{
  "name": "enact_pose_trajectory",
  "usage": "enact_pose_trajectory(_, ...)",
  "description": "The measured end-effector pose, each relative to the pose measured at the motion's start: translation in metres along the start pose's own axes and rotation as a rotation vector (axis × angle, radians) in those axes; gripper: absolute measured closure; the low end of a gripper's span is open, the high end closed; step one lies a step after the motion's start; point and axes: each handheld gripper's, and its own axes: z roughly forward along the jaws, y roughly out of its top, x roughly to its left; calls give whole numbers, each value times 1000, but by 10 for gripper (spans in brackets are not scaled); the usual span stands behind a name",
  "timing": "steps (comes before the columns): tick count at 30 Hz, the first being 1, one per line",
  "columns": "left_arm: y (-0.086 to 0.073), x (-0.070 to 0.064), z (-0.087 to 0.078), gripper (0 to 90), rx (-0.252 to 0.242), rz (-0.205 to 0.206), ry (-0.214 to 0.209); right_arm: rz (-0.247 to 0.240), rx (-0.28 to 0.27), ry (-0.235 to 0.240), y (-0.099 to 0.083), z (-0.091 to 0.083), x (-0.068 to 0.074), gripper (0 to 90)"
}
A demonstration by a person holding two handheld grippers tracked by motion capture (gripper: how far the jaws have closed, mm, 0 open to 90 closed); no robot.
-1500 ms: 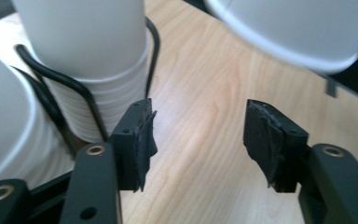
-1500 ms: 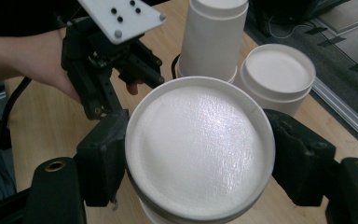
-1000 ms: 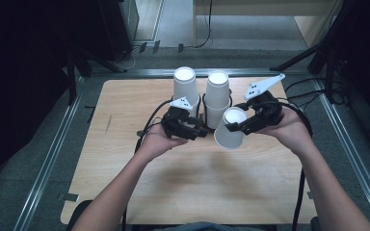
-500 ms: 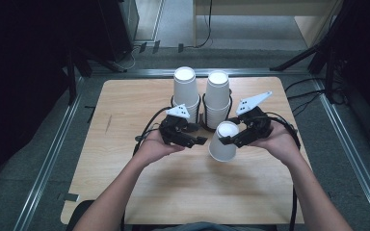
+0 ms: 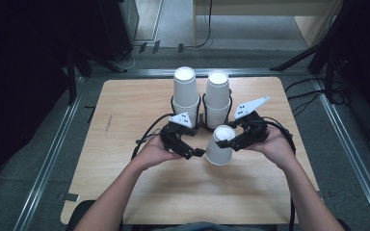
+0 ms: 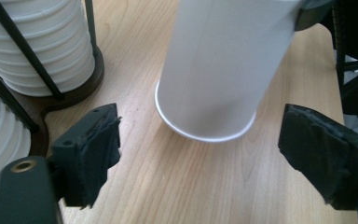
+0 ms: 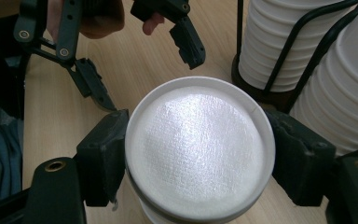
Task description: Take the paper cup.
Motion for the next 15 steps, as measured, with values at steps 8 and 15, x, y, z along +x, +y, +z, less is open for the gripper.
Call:
enact_pose_trajectory(8,-3,5,7,31,12,-17,-23,-5,-30,32,-1,8,3,269)
enact_pose_trajectory(15,-3,5,12,5,23,-14,-34,-22,-43,44,0,13,5,269)
